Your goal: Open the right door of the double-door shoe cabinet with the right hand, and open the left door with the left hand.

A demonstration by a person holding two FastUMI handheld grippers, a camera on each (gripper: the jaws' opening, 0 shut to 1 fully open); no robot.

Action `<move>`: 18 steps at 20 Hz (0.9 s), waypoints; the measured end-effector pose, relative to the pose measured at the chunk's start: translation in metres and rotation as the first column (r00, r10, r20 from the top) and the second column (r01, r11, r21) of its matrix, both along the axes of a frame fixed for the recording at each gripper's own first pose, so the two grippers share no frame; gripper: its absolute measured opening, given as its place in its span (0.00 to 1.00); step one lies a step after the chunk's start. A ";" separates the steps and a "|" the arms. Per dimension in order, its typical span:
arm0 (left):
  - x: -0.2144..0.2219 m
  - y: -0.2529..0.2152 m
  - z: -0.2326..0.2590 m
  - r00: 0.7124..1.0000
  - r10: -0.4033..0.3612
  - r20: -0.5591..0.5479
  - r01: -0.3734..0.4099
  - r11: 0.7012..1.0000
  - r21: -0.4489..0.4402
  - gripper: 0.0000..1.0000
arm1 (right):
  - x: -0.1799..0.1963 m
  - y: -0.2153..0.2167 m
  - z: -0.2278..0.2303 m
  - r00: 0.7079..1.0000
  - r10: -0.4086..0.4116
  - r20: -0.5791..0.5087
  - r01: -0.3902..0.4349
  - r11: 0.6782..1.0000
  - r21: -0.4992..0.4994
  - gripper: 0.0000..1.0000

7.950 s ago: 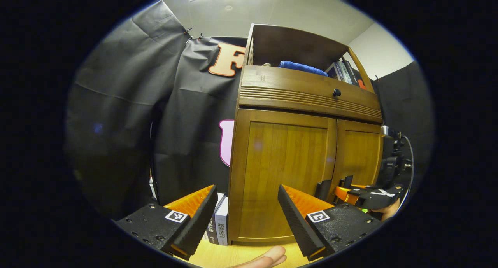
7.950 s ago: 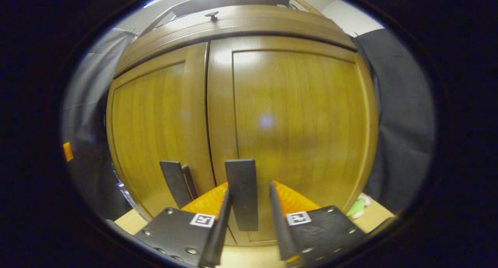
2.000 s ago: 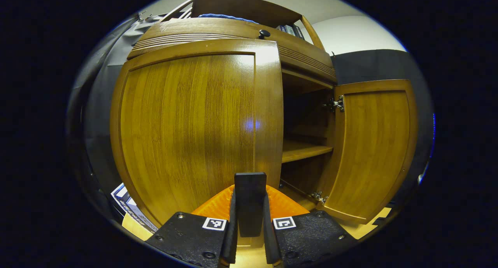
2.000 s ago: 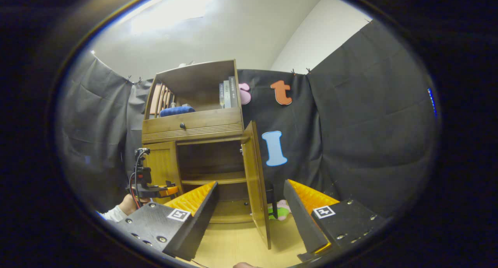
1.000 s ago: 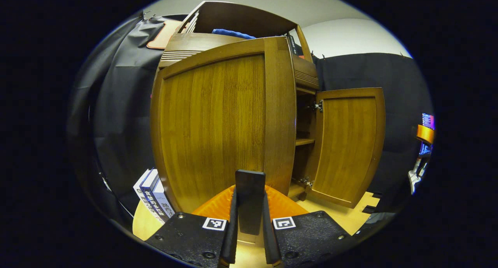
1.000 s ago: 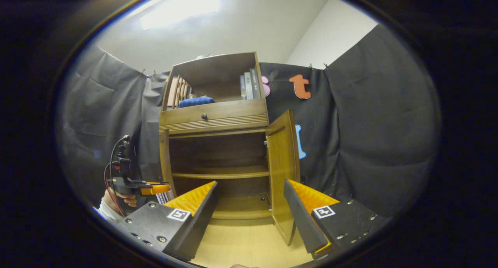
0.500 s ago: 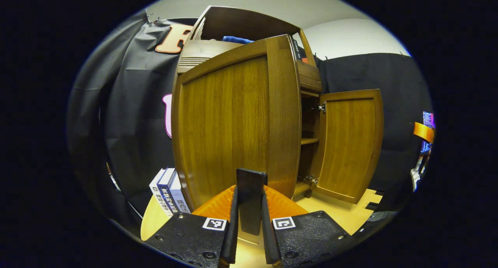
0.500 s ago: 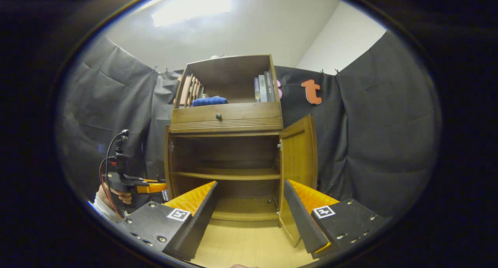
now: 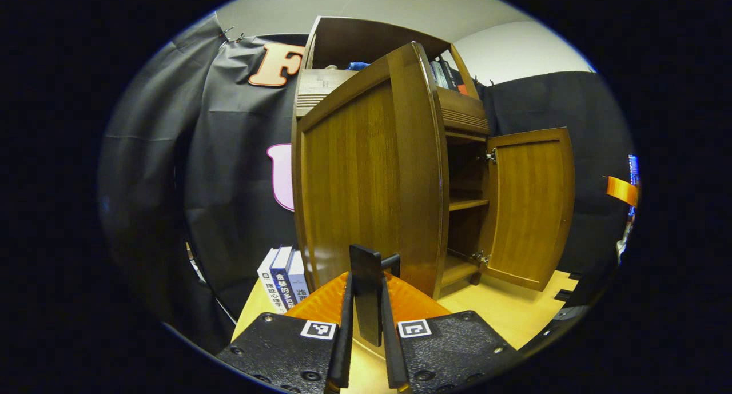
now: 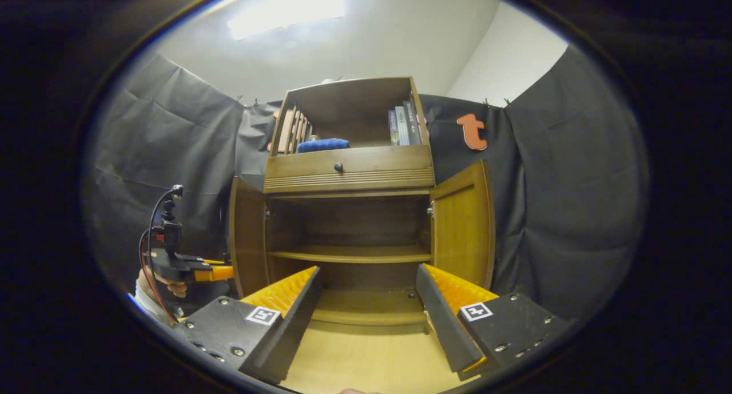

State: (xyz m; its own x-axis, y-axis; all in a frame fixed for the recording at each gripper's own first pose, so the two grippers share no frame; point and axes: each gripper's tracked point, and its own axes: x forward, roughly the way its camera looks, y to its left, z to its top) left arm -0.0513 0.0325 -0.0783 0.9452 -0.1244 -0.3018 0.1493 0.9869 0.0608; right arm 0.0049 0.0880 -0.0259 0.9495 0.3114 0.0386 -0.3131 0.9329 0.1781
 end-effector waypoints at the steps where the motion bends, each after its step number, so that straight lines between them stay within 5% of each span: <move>1: -0.002 0.005 0.000 1.000 0.009 -0.001 -0.009 1.000 0.005 0.25 | 0.001 0.003 -0.001 1.000 0.005 -0.002 -0.005 1.000 0.002 0.99; 10: -0.017 0.054 0.014 0.995 0.099 0.032 -0.101 0.994 0.048 0.25 | 0.005 0.022 -0.006 0.999 0.040 -0.016 -0.040 0.999 0.012 0.99; 13: -0.021 0.069 0.020 0.993 0.113 0.039 -0.114 0.992 0.048 0.13 | 0.007 0.032 -0.009 0.998 0.052 -0.023 -0.052 0.999 0.009 0.99; 18: -0.025 0.098 0.023 0.988 0.147 0.042 -0.149 0.988 0.048 0.18 | 0.011 0.039 -0.011 0.998 0.056 -0.034 -0.055 0.998 0.014 0.99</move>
